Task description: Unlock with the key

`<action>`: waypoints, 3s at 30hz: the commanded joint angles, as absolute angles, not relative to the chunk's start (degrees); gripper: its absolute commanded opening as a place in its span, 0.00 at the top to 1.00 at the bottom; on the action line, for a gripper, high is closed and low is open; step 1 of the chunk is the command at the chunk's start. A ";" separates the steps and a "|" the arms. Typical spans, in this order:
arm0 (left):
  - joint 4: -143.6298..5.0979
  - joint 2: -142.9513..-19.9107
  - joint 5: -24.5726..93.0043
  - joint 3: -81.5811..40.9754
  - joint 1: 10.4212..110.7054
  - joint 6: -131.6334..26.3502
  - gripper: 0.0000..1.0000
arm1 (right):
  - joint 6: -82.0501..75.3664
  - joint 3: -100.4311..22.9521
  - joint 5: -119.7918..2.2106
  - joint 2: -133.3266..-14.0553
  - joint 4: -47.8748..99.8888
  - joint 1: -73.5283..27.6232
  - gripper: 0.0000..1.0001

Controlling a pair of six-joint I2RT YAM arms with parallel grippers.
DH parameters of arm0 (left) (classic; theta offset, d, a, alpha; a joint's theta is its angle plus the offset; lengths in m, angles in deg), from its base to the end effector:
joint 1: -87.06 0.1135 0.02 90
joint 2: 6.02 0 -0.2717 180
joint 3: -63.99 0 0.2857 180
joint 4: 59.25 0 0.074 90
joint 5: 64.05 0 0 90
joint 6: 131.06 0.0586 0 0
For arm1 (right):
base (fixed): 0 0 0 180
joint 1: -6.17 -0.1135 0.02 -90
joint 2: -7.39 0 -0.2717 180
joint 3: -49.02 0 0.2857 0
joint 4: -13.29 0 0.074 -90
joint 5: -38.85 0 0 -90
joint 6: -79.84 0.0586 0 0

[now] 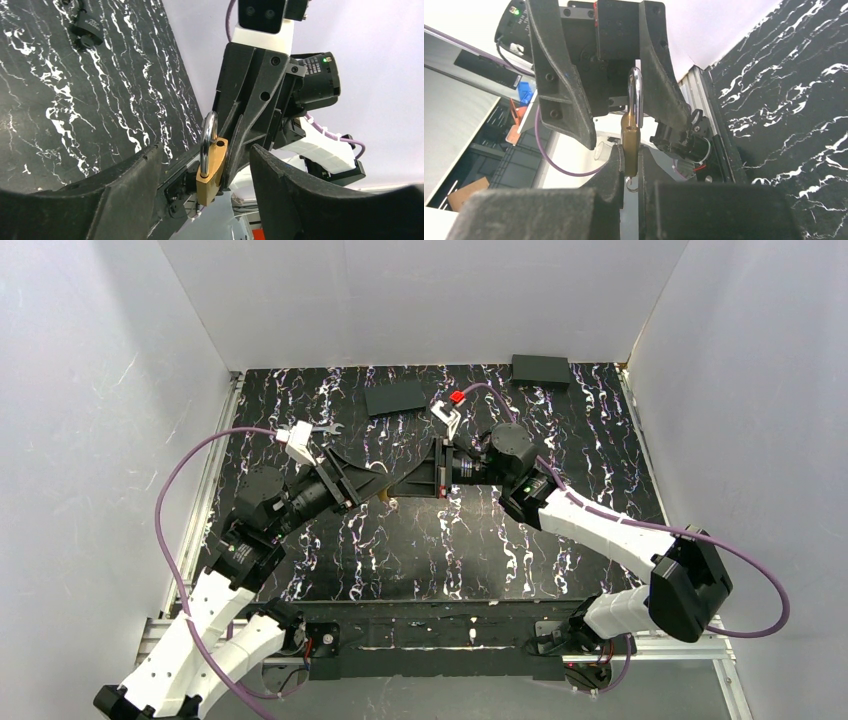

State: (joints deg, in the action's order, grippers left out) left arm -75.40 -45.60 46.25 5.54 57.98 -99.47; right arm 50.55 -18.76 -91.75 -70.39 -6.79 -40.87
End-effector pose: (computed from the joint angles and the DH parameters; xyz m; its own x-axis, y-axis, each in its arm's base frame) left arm 0.1734 -0.1197 0.3851 -0.6246 -0.5668 -0.5373 0.4328 0.3215 -0.8422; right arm 0.2178 0.2898 0.3502 -0.8071 0.1050 -0.5810 -0.5895 -0.0880 0.8030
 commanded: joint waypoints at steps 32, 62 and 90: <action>-92.72 -55.25 39.24 -2.72 58.05 -99.16 0.59 | 23.80 -32.85 -81.68 -68.47 27.52 -45.73 0.99; -88.31 -36.99 38.65 -0.27 58.19 -81.81 0.04 | 20.74 -36.08 -81.47 -64.70 30.18 -51.97 0.99; -58.29 -36.23 53.06 1.68 58.21 -94.91 0.19 | 58.03 -28.89 -96.31 -67.97 -19.02 -48.93 0.99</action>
